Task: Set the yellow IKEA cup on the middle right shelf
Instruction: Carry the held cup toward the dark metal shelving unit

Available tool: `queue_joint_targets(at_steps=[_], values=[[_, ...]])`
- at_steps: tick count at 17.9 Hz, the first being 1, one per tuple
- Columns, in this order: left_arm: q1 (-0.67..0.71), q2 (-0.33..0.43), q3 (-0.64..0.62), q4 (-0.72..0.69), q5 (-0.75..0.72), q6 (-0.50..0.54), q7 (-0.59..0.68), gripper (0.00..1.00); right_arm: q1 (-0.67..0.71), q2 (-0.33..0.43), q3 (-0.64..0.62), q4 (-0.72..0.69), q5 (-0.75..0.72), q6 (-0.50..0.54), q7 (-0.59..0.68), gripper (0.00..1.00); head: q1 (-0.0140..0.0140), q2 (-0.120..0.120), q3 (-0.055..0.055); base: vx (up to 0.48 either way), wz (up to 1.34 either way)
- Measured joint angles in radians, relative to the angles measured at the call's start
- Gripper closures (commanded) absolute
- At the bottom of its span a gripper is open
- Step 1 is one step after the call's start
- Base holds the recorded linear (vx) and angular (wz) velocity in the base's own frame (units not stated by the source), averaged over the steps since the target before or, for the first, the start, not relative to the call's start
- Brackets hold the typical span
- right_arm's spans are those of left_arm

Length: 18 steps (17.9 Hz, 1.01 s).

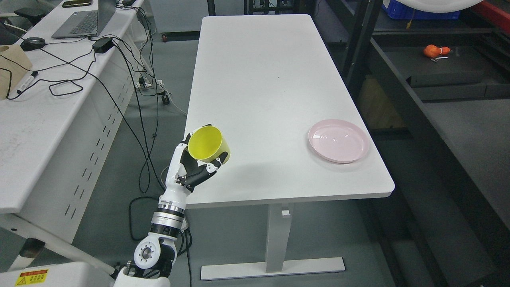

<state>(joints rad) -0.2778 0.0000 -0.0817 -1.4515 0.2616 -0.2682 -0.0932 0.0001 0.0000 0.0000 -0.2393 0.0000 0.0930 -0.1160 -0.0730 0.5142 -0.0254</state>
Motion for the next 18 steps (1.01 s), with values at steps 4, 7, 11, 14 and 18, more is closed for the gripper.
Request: queue_joint_targets(at_steps=[4,7,11,14,18], values=[[0.006,0.0,-0.004,-0.028,0.0,-0.003,0.0,0.99,0.0,0.0,0.0,0.0,0.0,0.0,0.0,0.01,0.0,0.0,0.0,-0.165,-0.01],[0.006,0.0,-0.007,-0.04,0.001,0.002,0.0,0.99,0.0,0.0,0.0,0.0,0.0,0.0,0.0,0.01,0.0,0.0,0.0,-0.159,-0.2],[0.005,0.0,-0.01,-0.05,0.001,0.008,0.0,0.99,0.0,0.0,0.0,0.0,0.0,0.0,0.0,0.01,0.0,0.0,0.0,-0.175,-0.37],[-0.002,0.0,-0.015,-0.055,0.001,0.009,-0.001,0.99,0.0,0.0,0.0,0.0,0.0,0.0,0.0,0.01,0.0,0.0,0.0,-0.185,-0.37],[-0.011,0.0,-0.025,-0.058,0.001,0.01,-0.001,0.99,0.0,0.0,0.0,0.0,0.0,0.0,0.0,0.01,0.0,0.0,0.0,-0.211,-0.42]])
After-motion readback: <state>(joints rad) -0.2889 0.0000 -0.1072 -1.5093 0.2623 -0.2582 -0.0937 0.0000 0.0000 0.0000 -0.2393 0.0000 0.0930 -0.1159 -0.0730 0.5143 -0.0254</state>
